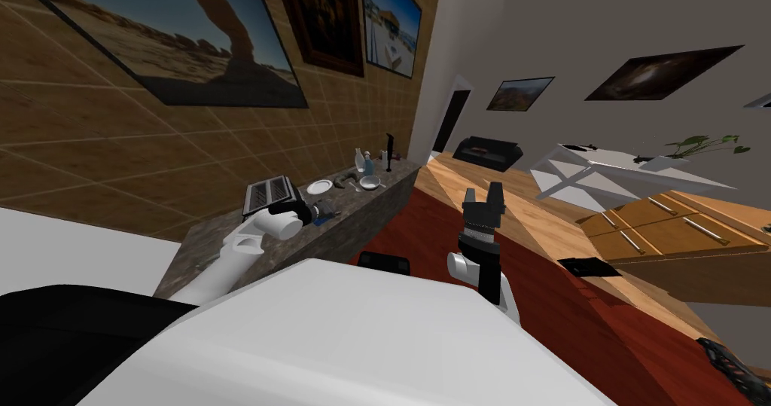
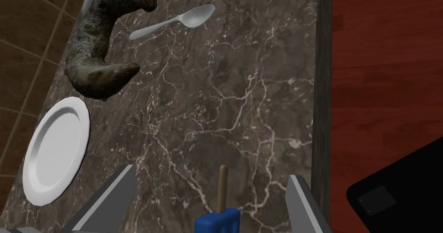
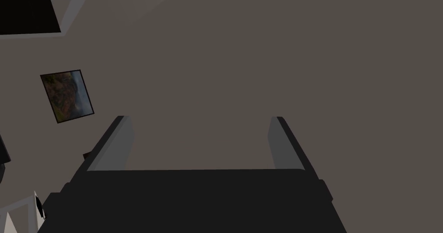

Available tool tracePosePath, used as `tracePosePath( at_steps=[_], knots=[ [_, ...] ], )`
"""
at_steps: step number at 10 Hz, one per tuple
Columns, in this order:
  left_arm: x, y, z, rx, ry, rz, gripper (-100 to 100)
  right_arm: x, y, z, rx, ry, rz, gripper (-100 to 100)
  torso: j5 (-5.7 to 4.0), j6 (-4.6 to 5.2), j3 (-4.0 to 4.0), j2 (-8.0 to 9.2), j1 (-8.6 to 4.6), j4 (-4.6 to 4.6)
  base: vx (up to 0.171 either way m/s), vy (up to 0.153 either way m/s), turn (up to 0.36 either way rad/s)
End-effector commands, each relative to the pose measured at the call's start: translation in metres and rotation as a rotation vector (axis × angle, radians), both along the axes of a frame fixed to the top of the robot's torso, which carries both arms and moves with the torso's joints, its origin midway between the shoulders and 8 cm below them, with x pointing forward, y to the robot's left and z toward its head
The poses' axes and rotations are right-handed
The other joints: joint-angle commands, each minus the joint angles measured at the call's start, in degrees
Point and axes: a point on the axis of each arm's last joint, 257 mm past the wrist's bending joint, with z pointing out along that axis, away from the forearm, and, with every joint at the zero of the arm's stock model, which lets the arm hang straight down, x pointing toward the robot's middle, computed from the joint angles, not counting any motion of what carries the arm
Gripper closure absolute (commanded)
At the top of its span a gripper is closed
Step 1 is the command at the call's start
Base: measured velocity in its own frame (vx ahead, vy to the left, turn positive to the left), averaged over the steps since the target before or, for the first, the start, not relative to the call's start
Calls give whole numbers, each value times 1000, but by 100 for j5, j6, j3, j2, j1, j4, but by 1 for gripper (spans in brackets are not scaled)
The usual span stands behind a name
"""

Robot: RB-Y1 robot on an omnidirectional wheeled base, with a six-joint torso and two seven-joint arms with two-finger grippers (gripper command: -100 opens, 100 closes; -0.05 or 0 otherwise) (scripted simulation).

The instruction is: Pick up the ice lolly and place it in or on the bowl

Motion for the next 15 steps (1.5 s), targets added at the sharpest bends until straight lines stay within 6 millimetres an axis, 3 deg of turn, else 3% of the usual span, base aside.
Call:
tracePosePath(
  at_steps=[1, 8, 15],
  knots=[
    [-8, 5, -8, -27, 63, 22, -100, 0, 0, 0, 0, 0, 0, 0, 0, 0, 0, 0, 0, 0, -14, 31, -106],
    [-47, 21, -32, -107, 311, 116, -100, 0, 0, 0, 0, 0, 0, 0, 1, 1, -1, -2, 6, 0, -6, 40, -104],
    [-88, 23, -45, -168, 520, 188, -100, 0, 0, 0, 0, 0, 0, 0, 1, -1, 0, -1, 4, 0, -4, 42, -75]
  ],
)
